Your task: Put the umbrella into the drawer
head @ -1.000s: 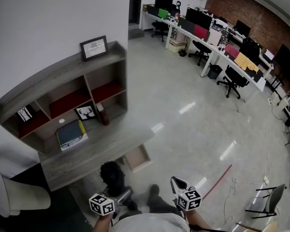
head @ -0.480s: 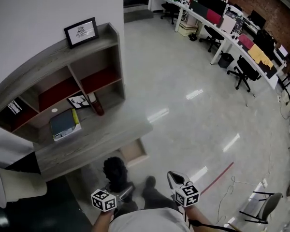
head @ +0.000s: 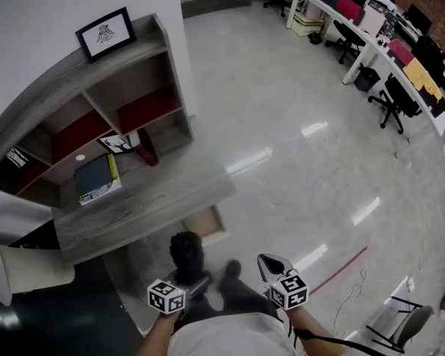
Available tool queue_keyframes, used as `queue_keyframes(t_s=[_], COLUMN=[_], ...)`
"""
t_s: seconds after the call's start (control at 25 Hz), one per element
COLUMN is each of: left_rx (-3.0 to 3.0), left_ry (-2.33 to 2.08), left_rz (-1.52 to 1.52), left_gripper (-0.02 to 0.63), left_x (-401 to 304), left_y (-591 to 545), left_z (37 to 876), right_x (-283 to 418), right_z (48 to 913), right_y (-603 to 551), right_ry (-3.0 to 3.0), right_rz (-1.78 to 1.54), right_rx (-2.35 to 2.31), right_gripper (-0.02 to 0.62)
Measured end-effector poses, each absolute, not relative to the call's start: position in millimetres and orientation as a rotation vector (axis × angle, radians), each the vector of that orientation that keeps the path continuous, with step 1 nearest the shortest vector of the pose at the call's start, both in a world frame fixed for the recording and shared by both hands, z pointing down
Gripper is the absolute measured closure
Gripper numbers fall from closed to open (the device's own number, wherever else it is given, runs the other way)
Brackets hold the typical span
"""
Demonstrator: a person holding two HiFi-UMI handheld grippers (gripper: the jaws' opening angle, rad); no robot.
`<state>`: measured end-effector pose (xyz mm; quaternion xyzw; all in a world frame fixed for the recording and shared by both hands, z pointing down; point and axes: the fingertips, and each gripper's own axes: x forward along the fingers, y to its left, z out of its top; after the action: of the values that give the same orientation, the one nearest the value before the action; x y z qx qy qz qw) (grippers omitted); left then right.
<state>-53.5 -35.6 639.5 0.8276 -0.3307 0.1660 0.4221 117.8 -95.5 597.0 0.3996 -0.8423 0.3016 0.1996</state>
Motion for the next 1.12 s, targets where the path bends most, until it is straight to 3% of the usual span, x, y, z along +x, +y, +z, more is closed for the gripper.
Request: queue_keyframes(t_s=[0.48,1.12], left_rx=[1.972,1.914], left_ry=[-0.815,-0.67], left_rz=[0.477,0.572], left_gripper=[0.376,0.376], left_x=[-26.7,-43.5], left_y=[-59.1,-88.4], left_z=[691.6,780.0], right_x=[137.0,94.4], right_z=[642.7,698.7], right_y=[-123.2,-154.6], right_ry=[-2.328,-2.236], right_rz=[0.918,0.974], right_rx=[1.086,1.088], right_gripper=[0.591,0.591])
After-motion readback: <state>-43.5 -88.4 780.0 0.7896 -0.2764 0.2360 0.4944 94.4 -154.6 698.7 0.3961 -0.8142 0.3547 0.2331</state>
